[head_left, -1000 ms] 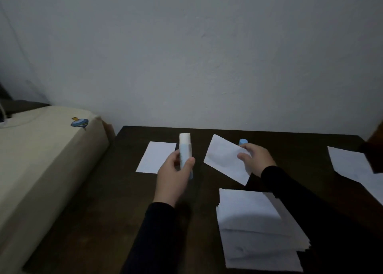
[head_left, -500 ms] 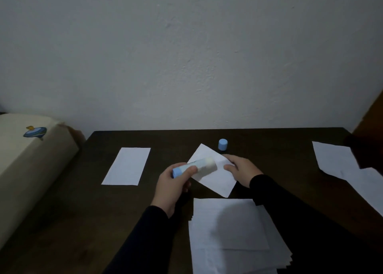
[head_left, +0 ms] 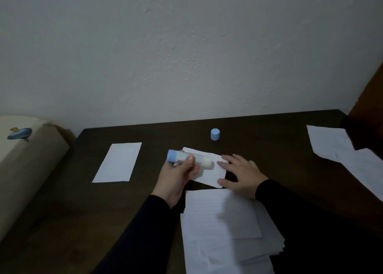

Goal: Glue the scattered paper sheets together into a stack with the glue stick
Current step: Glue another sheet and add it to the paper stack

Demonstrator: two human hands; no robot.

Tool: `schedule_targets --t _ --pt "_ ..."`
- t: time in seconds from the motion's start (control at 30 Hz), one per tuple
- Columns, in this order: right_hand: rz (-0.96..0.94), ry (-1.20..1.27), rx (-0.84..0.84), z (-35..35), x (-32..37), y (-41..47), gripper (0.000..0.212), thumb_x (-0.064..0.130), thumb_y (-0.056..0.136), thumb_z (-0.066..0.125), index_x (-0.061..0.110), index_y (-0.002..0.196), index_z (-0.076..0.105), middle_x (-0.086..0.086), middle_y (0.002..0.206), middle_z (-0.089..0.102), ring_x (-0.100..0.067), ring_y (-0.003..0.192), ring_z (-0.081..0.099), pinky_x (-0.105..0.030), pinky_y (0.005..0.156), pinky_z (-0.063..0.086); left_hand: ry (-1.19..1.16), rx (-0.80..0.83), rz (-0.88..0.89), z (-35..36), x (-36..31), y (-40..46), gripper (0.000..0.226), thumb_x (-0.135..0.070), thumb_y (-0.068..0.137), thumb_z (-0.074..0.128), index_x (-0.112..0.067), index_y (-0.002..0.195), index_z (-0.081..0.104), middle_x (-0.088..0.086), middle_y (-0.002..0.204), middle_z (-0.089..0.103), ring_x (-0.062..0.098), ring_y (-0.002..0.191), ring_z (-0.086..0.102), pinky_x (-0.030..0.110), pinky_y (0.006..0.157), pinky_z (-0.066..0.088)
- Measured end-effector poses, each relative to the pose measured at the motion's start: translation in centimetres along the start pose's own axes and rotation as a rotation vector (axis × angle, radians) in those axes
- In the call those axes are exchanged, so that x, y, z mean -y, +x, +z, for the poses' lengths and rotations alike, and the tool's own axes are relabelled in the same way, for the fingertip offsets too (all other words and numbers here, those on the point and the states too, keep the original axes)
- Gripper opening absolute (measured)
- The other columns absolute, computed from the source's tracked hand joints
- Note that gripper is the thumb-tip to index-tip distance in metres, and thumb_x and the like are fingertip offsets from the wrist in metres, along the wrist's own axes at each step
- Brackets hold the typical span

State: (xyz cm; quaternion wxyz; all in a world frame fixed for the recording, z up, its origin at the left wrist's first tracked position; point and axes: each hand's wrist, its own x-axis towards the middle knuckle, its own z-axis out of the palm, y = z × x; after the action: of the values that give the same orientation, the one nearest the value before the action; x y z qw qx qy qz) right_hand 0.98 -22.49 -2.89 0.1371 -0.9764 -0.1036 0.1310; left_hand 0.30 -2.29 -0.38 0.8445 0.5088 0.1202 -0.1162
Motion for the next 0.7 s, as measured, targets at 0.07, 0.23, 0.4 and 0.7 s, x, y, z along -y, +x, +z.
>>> schedule_targets --t 0.07,0.23,0.4,0.7 --pt "-0.004 0.011 0.016 0.7 -0.1 -0.1 0.064 0.055 0.097 0.036 0.035 0.153 0.015 0.013 0.161 -0.002 -0.013 0.147 -0.007 -0.045 0.117 -0.001 0.44 -0.009 0.183 0.5 0.4 -0.5 0.029 -0.02 0.088 0.068 -0.025 0.113 0.055 -0.001 0.103 0.066 0.011 0.091 0.066 0.026 0.081 0.055" --pt "-0.031 0.027 -0.023 1.3 -0.2 0.0 0.066 0.052 0.095 0.041 0.033 0.153 0.016 0.012 0.161 -0.002 -0.014 0.147 -0.008 -0.047 0.117 -0.001 0.855 0.141 0.469 2.6 1.7 -1.9 0.024 -0.02 0.091 0.063 -0.033 0.106 0.05 -0.016 0.083 0.062 -0.007 0.074 0.058 0.007 0.063 0.042" --pt "-0.032 0.035 -0.011 1.6 -0.6 0.1 0.071 0.052 0.092 0.048 0.03 0.152 0.016 0.011 0.161 -0.002 -0.016 0.148 -0.007 -0.048 0.117 0.0 1.005 0.224 0.56 3.0 2.7 -2.0 0.03 -0.014 0.091 0.062 -0.039 0.102 0.048 -0.016 0.082 0.061 -0.004 0.074 0.057 0.008 0.063 0.04" --pt "-0.007 0.051 -0.011 1.5 -0.4 -0.1 0.071 0.046 0.091 0.051 0.031 0.152 0.017 0.011 0.161 0.0 -0.015 0.148 -0.007 -0.046 0.117 -0.001 1.124 -0.005 0.456 -0.5 0.4 -0.1 0.035 -0.025 0.092 0.06 -0.035 0.122 0.045 -0.016 0.109 0.056 -0.001 0.102 0.053 0.024 0.089 0.043"
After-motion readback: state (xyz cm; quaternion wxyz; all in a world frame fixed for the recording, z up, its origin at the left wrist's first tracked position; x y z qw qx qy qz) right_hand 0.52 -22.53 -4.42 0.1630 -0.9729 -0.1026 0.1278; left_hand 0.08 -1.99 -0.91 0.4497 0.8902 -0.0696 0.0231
